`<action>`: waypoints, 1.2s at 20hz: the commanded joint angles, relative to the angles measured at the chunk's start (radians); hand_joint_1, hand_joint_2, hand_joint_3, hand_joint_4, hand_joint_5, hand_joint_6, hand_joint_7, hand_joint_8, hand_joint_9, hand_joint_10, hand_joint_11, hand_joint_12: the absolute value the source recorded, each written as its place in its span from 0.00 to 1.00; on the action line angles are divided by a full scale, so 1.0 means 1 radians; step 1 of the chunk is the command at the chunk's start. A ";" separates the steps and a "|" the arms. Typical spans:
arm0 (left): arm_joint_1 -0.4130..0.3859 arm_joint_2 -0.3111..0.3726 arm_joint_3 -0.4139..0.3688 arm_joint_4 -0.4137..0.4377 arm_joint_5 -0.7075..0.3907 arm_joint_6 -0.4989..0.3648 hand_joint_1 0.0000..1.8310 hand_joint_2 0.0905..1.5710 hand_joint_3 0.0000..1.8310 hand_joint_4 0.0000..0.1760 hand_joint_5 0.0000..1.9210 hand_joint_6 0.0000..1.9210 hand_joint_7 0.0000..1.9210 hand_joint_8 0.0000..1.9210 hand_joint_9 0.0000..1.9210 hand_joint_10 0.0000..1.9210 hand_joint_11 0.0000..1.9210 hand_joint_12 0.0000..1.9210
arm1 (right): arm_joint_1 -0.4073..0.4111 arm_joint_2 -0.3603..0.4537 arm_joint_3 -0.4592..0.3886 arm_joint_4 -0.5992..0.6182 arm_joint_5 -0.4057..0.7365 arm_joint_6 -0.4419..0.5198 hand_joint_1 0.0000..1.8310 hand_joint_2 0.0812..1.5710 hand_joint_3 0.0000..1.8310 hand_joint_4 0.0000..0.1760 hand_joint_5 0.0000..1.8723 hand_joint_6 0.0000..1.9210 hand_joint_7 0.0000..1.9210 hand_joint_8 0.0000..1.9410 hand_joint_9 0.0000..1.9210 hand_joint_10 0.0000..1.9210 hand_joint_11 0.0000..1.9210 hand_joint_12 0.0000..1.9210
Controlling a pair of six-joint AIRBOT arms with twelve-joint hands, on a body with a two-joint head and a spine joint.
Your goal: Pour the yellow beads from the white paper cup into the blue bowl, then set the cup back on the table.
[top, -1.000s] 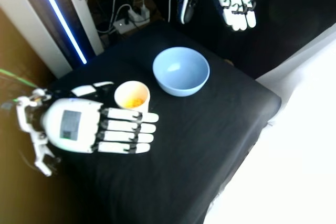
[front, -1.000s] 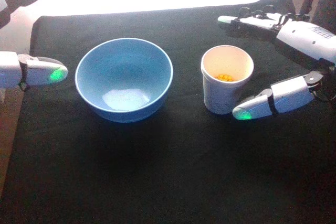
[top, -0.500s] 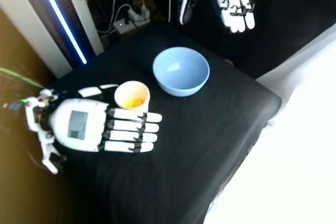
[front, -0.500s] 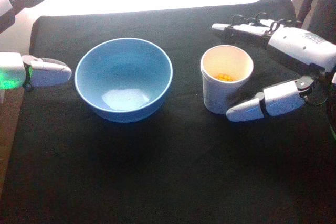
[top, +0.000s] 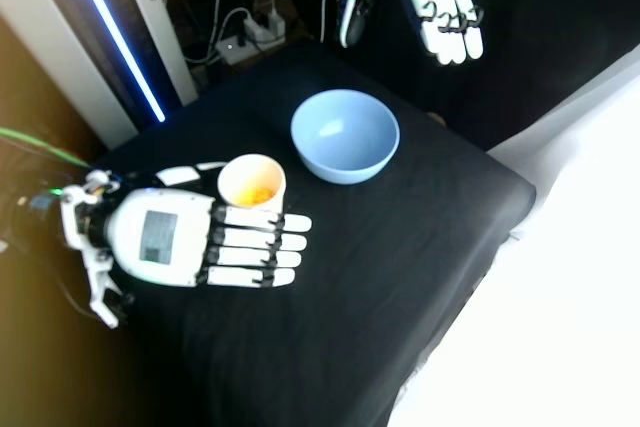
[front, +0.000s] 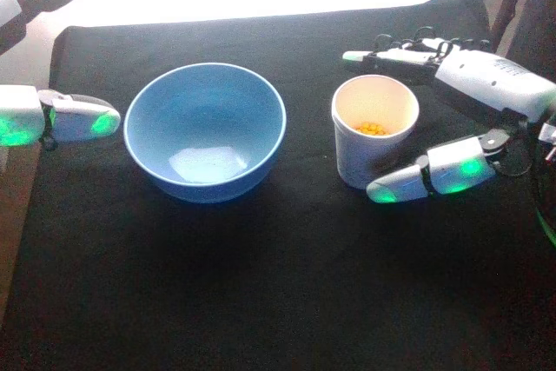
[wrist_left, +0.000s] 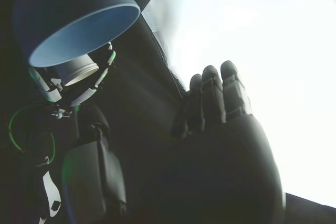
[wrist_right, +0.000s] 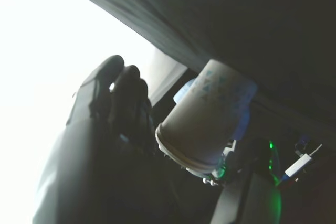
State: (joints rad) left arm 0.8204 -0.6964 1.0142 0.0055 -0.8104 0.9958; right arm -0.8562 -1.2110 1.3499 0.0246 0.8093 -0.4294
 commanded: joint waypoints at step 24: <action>-0.017 -0.008 0.007 -0.019 -0.126 -0.004 0.23 0.63 0.00 0.00 0.00 0.00 0.08 0.00 0.11 0.00 0.08 0.06 | 0.025 -0.016 0.023 0.011 0.117 0.025 0.52 0.53 0.00 0.00 0.45 0.01 0.54 0.01 0.50 0.03 0.22 0.67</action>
State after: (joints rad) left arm 0.8173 -0.7029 1.0161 0.0067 -0.8120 0.9955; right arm -0.8501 -1.2259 1.3708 0.0235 0.8085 -0.4149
